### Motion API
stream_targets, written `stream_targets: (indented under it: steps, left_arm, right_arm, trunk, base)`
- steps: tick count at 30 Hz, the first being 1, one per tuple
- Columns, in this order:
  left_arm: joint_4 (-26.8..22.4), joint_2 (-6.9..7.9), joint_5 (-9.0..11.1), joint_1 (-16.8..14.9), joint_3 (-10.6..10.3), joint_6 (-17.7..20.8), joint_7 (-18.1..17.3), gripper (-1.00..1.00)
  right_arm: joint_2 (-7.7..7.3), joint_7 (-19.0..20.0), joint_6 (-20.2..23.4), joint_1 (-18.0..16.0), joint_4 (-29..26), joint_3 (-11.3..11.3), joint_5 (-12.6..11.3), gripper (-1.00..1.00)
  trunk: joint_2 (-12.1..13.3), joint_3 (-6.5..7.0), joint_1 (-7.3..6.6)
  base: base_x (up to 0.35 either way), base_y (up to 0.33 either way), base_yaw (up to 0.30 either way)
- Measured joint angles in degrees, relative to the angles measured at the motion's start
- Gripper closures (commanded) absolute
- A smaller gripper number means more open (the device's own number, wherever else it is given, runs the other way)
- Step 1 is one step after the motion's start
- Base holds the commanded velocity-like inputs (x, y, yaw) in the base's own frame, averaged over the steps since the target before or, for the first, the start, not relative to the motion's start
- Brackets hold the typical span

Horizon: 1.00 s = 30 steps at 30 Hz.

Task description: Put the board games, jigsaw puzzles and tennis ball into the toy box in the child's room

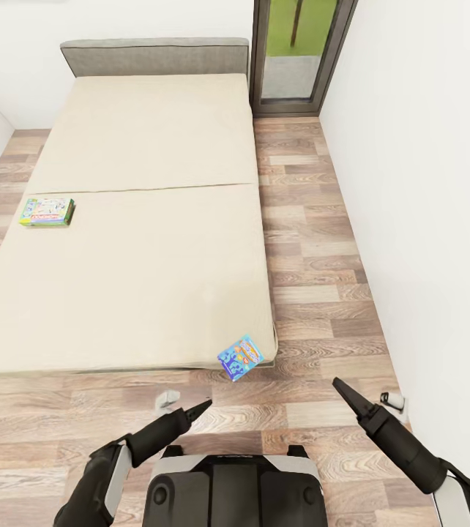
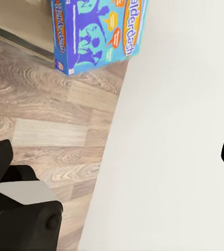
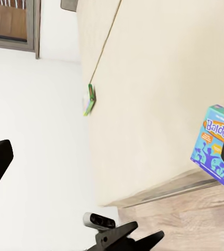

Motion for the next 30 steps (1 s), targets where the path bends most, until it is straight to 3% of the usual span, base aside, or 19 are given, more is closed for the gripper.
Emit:
stream_targets:
  steps: [9,30]
  left_arm:
    - [2.9,-0.75,-0.1,0.0,-0.9,-1.1,3.5,-1.00]
    - [5.5,-1.17,-0.1,0.0,-1.4,-4.4,4.4,-1.00]
  right_arm:
    - [-0.25,0.0,0.1,0.0,0.1,0.0,0.1,-1.00]
    - [0.31,0.0,0.0,0.0,-0.4,0.5,0.2,-1.00]
  trunk:
    - [0.0,0.00,0.00]
    - [0.0,0.00,0.00]
  base:
    - [0.000,0.000,0.000]
    - [0.004,-0.020,0.000]
